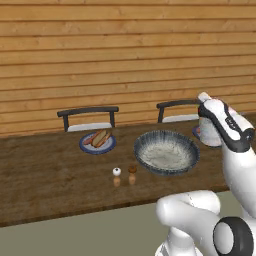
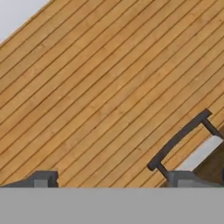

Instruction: Place one bun and one sausage from the bowl on each plate.

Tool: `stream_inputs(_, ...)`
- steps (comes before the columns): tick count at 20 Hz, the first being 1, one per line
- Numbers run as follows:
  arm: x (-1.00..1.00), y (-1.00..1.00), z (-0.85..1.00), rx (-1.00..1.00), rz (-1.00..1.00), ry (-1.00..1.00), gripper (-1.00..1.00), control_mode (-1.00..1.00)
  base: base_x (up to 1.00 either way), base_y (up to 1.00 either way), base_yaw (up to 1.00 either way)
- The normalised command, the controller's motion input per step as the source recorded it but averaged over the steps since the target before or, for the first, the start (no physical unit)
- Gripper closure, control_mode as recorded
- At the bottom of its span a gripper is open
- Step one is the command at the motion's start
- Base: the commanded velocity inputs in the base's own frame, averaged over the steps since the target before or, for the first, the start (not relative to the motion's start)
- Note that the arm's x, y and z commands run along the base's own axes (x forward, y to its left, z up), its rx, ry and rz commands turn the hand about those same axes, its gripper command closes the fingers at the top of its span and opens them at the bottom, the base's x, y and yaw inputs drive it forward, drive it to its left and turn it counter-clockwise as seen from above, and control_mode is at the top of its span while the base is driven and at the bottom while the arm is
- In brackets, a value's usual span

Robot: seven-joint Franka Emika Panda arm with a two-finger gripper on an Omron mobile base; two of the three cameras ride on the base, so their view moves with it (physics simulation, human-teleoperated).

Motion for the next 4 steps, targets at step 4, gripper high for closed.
stream_inputs(4,-0.47,0.33,0.05,-0.14,0.00,-0.21,-1.00,-1.00,0.00,0.00,0.00)
